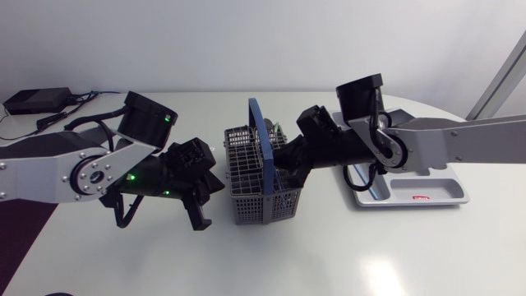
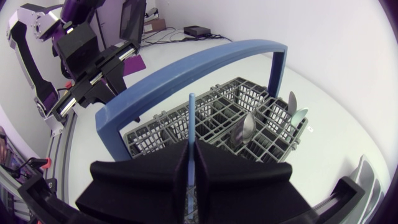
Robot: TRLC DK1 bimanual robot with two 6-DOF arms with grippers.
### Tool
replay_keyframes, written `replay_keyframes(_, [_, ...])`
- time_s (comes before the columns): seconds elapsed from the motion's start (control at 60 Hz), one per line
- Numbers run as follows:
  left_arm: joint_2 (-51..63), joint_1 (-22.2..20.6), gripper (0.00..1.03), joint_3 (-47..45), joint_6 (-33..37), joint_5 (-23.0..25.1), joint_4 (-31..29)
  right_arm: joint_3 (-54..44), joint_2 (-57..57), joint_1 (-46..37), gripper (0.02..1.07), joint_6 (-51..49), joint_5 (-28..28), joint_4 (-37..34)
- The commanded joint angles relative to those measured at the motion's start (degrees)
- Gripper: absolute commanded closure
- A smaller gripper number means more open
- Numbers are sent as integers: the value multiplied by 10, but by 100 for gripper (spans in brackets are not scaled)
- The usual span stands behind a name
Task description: Unload the cutlery basket into the drawer organizer.
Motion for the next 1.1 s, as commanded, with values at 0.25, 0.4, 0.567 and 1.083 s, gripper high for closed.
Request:
replay_keyframes(0.25, [10, -5, 86, 18, -9, -2, 5, 4, 9, -27, 100, 64, -48, 2])
replay_keyframes(0.4, [10, -6, 86, 19, -9, -2, 6, 0, -3, -26, 100, 78, -54, 5])
replay_keyframes(0.567, [10, -6, 86, 20, -9, -2, 6, 2, -19, -26, 100, 106, -64, 16])
replay_keyframes(1.083, [10, -7, 86, 26, -10, -2, 5, 17, -133, -22, 100, 142, -27, 21])
